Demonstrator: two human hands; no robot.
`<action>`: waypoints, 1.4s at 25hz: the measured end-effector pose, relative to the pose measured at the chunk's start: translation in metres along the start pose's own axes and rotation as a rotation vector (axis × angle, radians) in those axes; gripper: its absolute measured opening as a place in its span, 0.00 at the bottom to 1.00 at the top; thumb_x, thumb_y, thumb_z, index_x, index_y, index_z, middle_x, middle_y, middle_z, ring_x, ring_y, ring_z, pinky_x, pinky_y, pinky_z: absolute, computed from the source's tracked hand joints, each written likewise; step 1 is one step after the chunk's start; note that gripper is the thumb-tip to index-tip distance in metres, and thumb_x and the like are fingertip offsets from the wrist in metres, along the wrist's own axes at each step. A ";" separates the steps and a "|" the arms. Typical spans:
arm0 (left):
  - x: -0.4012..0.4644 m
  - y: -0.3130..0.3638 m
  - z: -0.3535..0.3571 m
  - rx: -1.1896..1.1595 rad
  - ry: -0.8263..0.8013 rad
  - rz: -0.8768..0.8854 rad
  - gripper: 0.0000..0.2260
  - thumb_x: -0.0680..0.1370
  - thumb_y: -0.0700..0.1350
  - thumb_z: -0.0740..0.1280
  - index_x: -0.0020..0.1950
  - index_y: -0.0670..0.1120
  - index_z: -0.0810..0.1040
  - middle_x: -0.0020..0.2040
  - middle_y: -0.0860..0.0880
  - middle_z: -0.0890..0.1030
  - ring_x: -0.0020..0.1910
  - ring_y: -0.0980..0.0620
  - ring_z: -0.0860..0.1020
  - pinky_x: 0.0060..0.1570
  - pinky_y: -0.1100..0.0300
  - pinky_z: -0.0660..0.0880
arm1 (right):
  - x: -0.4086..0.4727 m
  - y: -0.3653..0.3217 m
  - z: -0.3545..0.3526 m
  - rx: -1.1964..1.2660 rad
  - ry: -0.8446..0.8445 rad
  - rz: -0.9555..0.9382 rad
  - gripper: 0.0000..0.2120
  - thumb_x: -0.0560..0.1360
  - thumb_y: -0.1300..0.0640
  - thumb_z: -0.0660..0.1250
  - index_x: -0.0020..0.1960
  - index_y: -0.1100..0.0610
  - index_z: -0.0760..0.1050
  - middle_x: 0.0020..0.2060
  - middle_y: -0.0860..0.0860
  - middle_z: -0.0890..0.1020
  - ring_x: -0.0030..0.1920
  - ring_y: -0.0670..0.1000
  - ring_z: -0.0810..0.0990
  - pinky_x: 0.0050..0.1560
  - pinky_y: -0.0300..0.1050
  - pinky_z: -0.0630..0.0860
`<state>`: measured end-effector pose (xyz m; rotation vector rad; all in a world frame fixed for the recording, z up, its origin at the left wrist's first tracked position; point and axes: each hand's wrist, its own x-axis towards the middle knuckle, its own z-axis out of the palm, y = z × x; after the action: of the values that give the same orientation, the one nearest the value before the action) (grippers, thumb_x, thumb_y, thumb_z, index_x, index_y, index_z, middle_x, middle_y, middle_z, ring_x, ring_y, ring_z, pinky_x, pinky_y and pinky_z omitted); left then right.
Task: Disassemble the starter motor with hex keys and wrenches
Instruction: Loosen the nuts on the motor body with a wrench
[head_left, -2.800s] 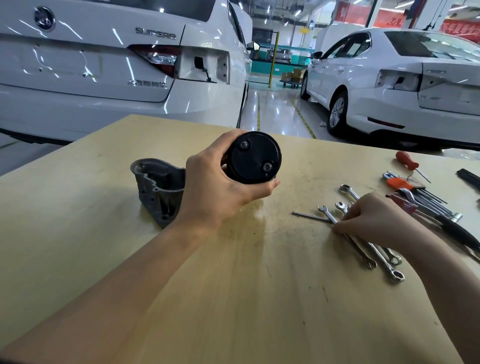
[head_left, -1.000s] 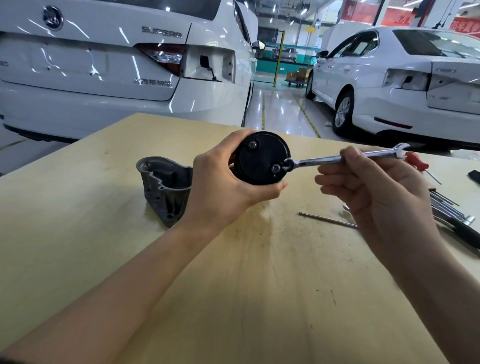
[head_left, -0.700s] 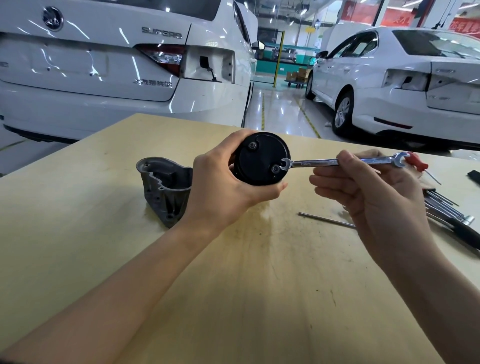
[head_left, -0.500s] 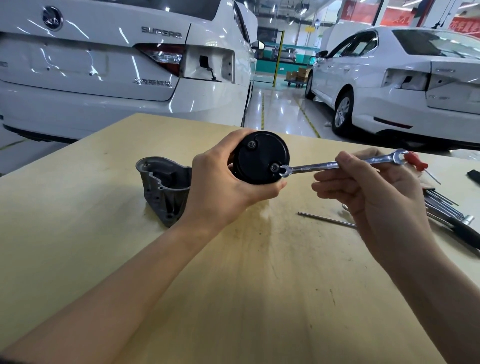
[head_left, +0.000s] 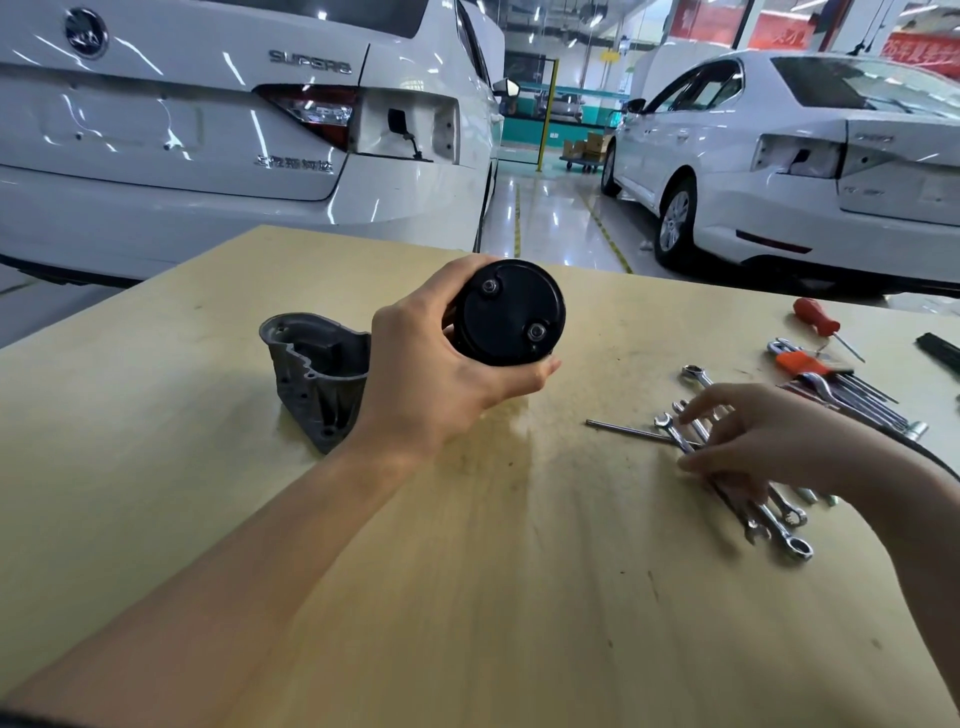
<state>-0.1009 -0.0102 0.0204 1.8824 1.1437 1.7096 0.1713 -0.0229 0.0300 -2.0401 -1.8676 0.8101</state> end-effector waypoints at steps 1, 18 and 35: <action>0.000 0.000 0.000 0.000 0.003 -0.002 0.29 0.59 0.52 0.82 0.57 0.49 0.79 0.47 0.56 0.83 0.47 0.55 0.82 0.50 0.56 0.80 | -0.001 -0.001 -0.002 0.033 0.019 0.007 0.13 0.69 0.64 0.76 0.49 0.55 0.77 0.28 0.54 0.82 0.24 0.51 0.79 0.25 0.42 0.74; 0.000 0.001 -0.001 0.000 0.002 0.006 0.28 0.59 0.53 0.81 0.57 0.51 0.79 0.47 0.57 0.83 0.47 0.56 0.82 0.51 0.56 0.80 | -0.002 0.011 -0.014 -0.301 0.321 0.158 0.13 0.69 0.58 0.74 0.28 0.63 0.79 0.20 0.53 0.77 0.26 0.52 0.74 0.28 0.40 0.69; -0.001 0.002 -0.001 -0.005 0.006 0.003 0.27 0.60 0.49 0.83 0.56 0.49 0.80 0.46 0.56 0.83 0.45 0.57 0.81 0.48 0.58 0.80 | -0.048 -0.060 0.017 0.509 0.174 -0.693 0.11 0.67 0.48 0.68 0.43 0.54 0.84 0.18 0.51 0.68 0.22 0.51 0.62 0.23 0.34 0.59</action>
<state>-0.1010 -0.0120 0.0212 1.8784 1.1378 1.7194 0.1117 -0.0640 0.0595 -1.0228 -1.8341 0.7657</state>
